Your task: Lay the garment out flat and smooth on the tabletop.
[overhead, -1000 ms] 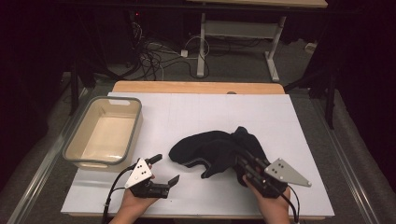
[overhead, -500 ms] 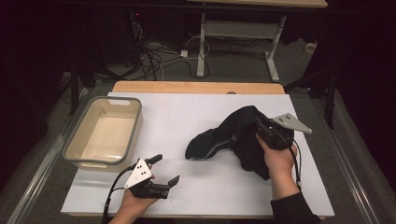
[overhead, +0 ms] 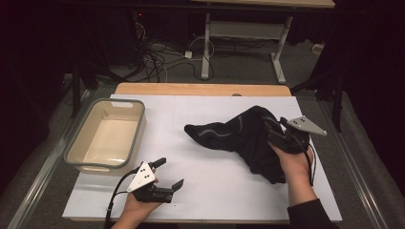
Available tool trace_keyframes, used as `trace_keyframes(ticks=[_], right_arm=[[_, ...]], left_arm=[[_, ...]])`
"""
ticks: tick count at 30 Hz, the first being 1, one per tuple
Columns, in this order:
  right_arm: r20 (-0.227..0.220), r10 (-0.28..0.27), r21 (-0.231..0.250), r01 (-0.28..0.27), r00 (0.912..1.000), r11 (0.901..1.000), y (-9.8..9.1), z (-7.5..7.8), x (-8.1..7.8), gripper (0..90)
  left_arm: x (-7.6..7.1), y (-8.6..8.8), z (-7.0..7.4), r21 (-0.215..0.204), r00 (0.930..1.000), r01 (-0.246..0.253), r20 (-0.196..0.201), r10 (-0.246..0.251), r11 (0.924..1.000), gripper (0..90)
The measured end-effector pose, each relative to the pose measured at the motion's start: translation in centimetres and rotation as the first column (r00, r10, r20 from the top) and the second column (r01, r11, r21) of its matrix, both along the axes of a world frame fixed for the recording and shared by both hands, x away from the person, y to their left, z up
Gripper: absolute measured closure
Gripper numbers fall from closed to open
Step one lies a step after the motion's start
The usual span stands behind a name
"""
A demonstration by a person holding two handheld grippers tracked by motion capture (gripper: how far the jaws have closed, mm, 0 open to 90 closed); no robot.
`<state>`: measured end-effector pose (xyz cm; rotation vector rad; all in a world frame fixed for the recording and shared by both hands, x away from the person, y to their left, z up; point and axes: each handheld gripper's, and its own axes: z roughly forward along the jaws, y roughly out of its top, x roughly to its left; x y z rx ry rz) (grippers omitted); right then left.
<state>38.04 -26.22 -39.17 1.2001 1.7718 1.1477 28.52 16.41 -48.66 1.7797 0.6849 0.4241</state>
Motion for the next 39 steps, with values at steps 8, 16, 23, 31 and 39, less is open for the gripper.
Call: trace_keyframes(ticks=[8,16,23,31,39], right_arm=[[-0.121,-0.011,0.017,0.013,0.9926,0.9998,-1.2,-3.0,-0.9,23.0],[-0.193,0.071,-0.008,-0.074,0.9787,0.9972,-0.7,-5.3,0.0,66.0],[-0.151,0.125,-0.047,-0.133,0.9807,0.9900,0.4,-4.8,-1.7,82.6],[-0.029,0.256,-0.030,-0.257,0.9662,0.9659,2.8,-4.6,-7.0,83.9],[-0.047,0.400,-0.057,-0.402,0.9154,0.9139,6.7,-6.9,-11.4,84.0]], left_arm=[[-0.1,-0.1,0.0,0.006,1.0000,-0.006,0.007,0.006,1.0000,4.7],[0.0,-0.1,0.0,0.005,1.0000,0.002,-0.004,-0.002,1.0000,4.8],[-0.1,-0.1,0.0,0.006,1.0000,0.000,0.007,0.000,1.0000,4.7],[-0.1,-0.1,0.0,0.004,1.0000,-0.001,0.009,0.001,1.0000,4.7],[-0.1,-0.1,0.0,0.004,1.0000,0.001,0.010,-0.001,1.0000,4.7]])
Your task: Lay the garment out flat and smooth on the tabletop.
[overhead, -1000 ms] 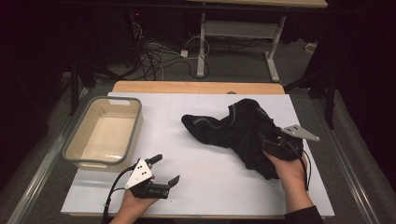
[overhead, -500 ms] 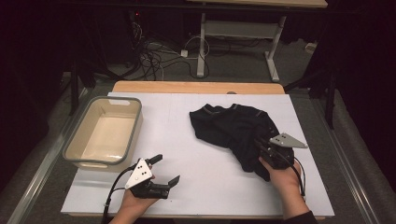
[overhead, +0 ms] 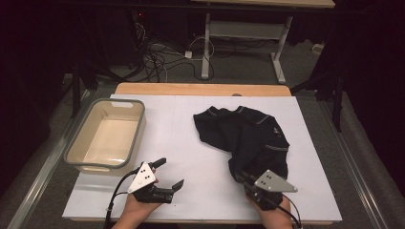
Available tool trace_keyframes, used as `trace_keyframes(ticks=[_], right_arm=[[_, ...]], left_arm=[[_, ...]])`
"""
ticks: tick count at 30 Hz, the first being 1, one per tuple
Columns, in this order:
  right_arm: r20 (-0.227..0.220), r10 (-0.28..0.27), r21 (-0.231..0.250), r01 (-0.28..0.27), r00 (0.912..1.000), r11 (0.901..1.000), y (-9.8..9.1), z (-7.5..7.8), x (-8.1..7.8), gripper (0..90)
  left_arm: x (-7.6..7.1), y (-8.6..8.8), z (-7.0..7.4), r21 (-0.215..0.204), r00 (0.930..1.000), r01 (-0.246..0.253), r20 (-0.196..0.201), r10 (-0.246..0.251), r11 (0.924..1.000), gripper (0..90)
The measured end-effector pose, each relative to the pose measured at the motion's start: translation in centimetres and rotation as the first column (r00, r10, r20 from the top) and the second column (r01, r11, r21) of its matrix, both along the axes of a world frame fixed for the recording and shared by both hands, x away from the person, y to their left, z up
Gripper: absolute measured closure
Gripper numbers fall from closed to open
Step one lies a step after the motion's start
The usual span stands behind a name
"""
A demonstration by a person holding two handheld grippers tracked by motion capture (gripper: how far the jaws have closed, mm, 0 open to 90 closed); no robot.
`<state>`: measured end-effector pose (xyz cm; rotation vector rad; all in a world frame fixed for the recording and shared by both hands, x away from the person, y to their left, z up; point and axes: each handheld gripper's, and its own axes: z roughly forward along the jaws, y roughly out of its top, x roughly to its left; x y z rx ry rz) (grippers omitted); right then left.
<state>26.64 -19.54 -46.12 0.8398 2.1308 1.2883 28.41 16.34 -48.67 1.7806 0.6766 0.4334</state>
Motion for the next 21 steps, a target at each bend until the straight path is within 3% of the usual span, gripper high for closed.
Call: trace_keyframes(ticks=[4,5,8,9,10,11,12,14,15,18,19,21], right_arm=[[-0.021,0.089,-0.066,-0.091,0.9958,0.9937,2.1,-1.0,-1.6,83.9],[-0.036,0.115,-0.107,-0.118,0.9927,0.9872,3.2,-1.6,-2.3,83.8],[-0.035,0.126,-0.138,-0.130,0.9914,0.9818,3.8,-1.9,-2.6,82.3],[-0.057,0.123,-0.103,-0.129,0.9907,0.9863,3.6,-1.9,-2.5,75.0],[-0.057,0.123,-0.103,-0.129,0.9907,0.9863,3.6,-1.9,-2.5,75.0],[-0.066,0.125,-0.054,-0.129,0.9899,0.9902,3.2,-1.4,-2.5,66.6],[-0.066,0.125,-0.054,-0.129,0.9899,0.9902,3.2,-1.4,-2.5,66.6],[-0.040,0.117,-0.032,-0.119,0.9923,0.9924,2.8,-0.5,-2.8,62.0],[-0.011,0.113,0.013,-0.113,0.9935,0.9935,2.2,0.7,-3.0,61.8],[0.013,0.089,0.035,-0.090,0.9959,0.9953,1.5,1.7,-2.9,60.7],[0.031,0.060,0.064,-0.062,0.9977,0.9960,0.6,2.4,-2.8,60.2],[0.039,0.043,0.067,-0.045,0.9983,0.9967,0.2,2.7,-2.8,59.1]], left_arm=[[0.0,0.0,0.0,-0.001,1.0000,0.000,-0.001,0.000,1.0000,4.7],[0.0,0.0,0.0,-0.001,1.0000,0.000,-0.002,0.000,1.0000,4.7],[0.0,0.0,0.0,-0.001,1.0000,-0.001,-0.003,0.001,1.0000,4.7],[0.0,0.0,0.0,-0.002,1.0000,-0.001,-0.002,0.001,1.0000,4.7],[0.0,0.0,0.0,-0.002,1.0000,-0.001,-0.002,0.001,1.0000,4.7],[0.0,0.0,0.0,-0.003,1.0000,-0.001,-0.002,0.001,1.0000,4.7],[0.0,0.0,0.0,-0.003,1.0000,-0.001,-0.002,0.001,1.0000,4.7],[0.0,0.0,0.0,-0.002,1.0000,0.000,-0.001,0.000,1.0000,4.7],[0.0,0.0,0.0,-0.002,1.0000,0.000,-0.001,0.000,1.0000,4.7],[0.0,0.0,0.0,-0.002,1.0000,0.001,-0.001,-0.001,1.0000,4.7],[0.0,0.0,0.0,-0.003,1.0000,0.001,-0.001,-0.001,1.0000,4.7],[0.0,0.0,0.0,-0.004,1.0000,0.000,-0.001,0.000,1.0000,4.7]])
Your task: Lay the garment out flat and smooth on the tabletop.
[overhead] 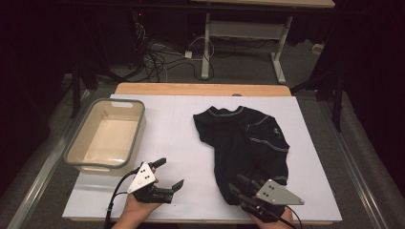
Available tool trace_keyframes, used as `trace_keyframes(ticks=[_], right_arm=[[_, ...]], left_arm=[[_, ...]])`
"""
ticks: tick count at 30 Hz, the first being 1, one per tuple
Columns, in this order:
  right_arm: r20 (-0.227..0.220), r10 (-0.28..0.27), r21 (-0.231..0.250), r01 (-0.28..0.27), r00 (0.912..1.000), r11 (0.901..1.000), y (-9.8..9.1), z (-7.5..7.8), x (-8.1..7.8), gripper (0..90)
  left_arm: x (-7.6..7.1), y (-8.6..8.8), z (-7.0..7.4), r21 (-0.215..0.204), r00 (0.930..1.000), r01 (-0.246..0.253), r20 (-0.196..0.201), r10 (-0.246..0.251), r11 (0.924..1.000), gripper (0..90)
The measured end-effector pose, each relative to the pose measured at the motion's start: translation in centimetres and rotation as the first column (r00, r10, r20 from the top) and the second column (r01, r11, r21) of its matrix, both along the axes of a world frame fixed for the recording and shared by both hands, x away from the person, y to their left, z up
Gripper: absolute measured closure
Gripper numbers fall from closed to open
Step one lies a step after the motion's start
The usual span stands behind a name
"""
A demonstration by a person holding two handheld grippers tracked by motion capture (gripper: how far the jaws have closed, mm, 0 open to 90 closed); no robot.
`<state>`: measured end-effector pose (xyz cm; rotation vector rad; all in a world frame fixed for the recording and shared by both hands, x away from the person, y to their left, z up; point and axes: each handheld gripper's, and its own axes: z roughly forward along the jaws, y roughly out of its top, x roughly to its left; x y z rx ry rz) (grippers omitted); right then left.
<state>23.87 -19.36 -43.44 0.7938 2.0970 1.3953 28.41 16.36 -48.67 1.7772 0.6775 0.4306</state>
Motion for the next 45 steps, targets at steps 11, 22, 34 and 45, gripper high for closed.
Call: trace_keyframes(ticks=[11,22,34,45], right_arm=[[-0.005,-0.168,0.057,0.168,0.9858,0.9842,-4.2,1.1,1.5,51.7],[-0.116,-0.278,0.039,0.284,0.9537,0.9581,-5.6,-0.8,6.1,38.5],[-0.087,-0.161,-0.048,0.157,0.9832,0.9865,-1.4,-2.3,7.0,84.2],[-0.090,0.101,-0.093,-0.109,0.9909,0.9897,6.3,-2.9,2.0,84.2]], left_arm=[[0.0,0.0,0.0,-0.001,1.0000,0.002,-0.002,-0.002,1.0000,4.7],[0.0,0.0,0.0,0.004,1.0000,-0.008,-0.001,0.008,1.0000,4.7],[0.0,0.1,0.0,-0.005,1.0000,-0.010,0.001,0.010,0.9999,4.7],[-0.1,0.2,0.0,-0.015,1.0000,-0.001,0.005,0.001,0.9999,4.7]])
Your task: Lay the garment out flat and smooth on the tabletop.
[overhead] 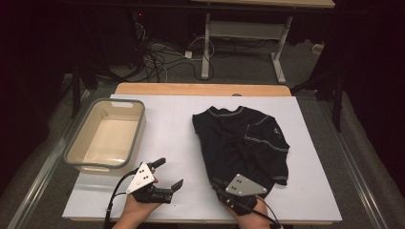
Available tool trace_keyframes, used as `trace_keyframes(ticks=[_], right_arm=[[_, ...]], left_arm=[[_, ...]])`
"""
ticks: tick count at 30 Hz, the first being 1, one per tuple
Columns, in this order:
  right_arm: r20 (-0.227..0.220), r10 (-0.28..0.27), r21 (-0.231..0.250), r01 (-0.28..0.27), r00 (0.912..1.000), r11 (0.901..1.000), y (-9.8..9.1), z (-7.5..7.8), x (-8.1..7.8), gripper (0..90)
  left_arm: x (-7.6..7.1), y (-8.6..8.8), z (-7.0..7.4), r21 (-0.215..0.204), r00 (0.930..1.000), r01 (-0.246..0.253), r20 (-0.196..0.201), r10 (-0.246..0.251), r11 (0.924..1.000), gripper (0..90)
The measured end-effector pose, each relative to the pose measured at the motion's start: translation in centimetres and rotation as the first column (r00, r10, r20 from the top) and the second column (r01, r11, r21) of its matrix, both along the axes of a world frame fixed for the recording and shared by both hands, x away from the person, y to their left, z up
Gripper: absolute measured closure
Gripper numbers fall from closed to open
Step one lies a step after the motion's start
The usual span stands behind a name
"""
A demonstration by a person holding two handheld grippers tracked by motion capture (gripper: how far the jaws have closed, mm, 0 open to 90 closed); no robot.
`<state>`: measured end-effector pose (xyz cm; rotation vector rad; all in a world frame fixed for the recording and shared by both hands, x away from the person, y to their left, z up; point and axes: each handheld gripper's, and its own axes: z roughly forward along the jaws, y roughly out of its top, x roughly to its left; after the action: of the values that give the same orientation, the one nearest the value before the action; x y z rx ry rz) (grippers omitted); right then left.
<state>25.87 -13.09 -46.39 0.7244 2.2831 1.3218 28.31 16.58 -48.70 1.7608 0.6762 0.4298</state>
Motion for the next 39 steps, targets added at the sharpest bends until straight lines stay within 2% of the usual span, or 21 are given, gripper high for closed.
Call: trace_keyframes(ticks=[3,4,5,8,10,11,15,19,20,21,22,25,31,32,35,37,39], right_arm=[[-0.036,0.084,-0.013,-0.084,0.9958,0.9964,2.2,-0.7,-1.5,84.4],[-0.050,0.115,-0.017,-0.116,0.9921,0.9931,2.9,-1.0,-1.9,84.6],[-0.059,0.173,-0.016,-0.174,0.9832,0.9846,4.0,-1.1,-2.8,84.5],[-0.053,0.186,-0.013,-0.187,0.9811,0.9823,4.4,-1.0,-3.4,81.2],[-0.043,0.157,0.012,-0.157,0.9867,0.9876,4.0,-0.6,-3.4,64.0],[-0.044,0.141,0.022,-0.140,0.9891,0.9899,3.6,-0.3,-3.1,59.8],[-0.017,0.054,0.059,-0.053,0.9984,0.9968,0.9,0.8,-2.4,54.1],[0.005,-0.046,0.073,0.046,0.9989,0.9963,-2.5,1.3,-1.7,48.6],[0.007,-0.072,0.071,0.072,0.9974,0.9949,-3.4,1.3,-1.6,47.0],[0.002,-0.122,0.072,0.121,0.9926,0.9900,-5.2,1.2,-1.2,44.5],[0.002,-0.122,0.072,0.121,0.9926,0.9900,-5.2,1.2,-1.2,44.5],[-0.017,-0.187,0.052,0.187,0.9823,0.9809,-7.8,0.6,-0.8,40.0],[-0.054,-0.290,0.016,0.291,0.9554,0.9564,-12.2,-0.9,-1.1,38.3],[-0.054,-0.290,0.016,0.291,0.9554,0.9564,-12.2,-0.9,-1.1,38.3],[-0.071,-0.314,0.033,0.317,0.9468,0.9479,-13.1,-1.2,-1.3,38.3],[-0.073,-0.325,0.038,0.328,0.9428,0.9437,-13.4,-1.1,-1.2,38.3],[-0.071,-0.326,0.045,0.330,0.9425,0.9429,-13.6,-1.1,-1.1,38.2]], left_arm=[[0.0,0.1,0.0,-0.006,1.0000,0.003,-0.003,-0.003,1.0000,4.7],[0.0,0.1,0.0,-0.006,1.0000,0.004,-0.004,-0.004,1.0000,4.7],[0.0,0.1,0.0,-0.007,1.0000,0.005,-0.006,-0.005,1.0000,4.7],[0.1,0.1,0.0,-0.011,0.9999,0.008,-0.012,-0.008,0.9999,4.7],[0.1,0.1,0.0,-0.013,0.9998,0.010,-0.014,-0.010,0.9999,4.7],[0.2,0.1,0.0,-0.014,0.9998,0.010,-0.016,-0.010,0.9999,4.7],[0.2,0.1,0.0,-0.014,0.9998,0.010,-0.019,-0.010,0.9998,4.7],[0.2,0.1,0.0,-0.013,0.9998,0.008,-0.019,-0.008,0.9999,4.7],[0.2,0.1,0.0,-0.013,0.9998,0.007,-0.019,-0.007,0.9999,4.7],[0.2,0.1,0.0,-0.013,0.9998,0.006,-0.019,-0.006,0.9999,4.7],[0.2,0.1,0.0,-0.012,0.9998,0.005,-0.019,-0.006,0.9999,4.7],[0.2,0.1,0.0,-0.011,0.9998,0.004,-0.020,-0.004,0.9999,4.7],[0.5,0.1,0.1,-0.007,0.9989,-0.008,-0.047,0.007,0.9999,4.8],[0.6,0.0,0.1,-0.007,0.9982,-0.011,-0.059,0.011,0.9999,4.8],[1.3,-0.1,0.3,0.009,0.9914,-0.029,-0.127,0.030,0.9995,4.8],[2.0,-0.5,0.5,0.033,0.9839,-0.041,-0.173,0.046,0.9986,4.8],[2.8,-1.0,0.9,0.062,0.9764,-0.038,-0.210,0.050,0.9974,4.8]])
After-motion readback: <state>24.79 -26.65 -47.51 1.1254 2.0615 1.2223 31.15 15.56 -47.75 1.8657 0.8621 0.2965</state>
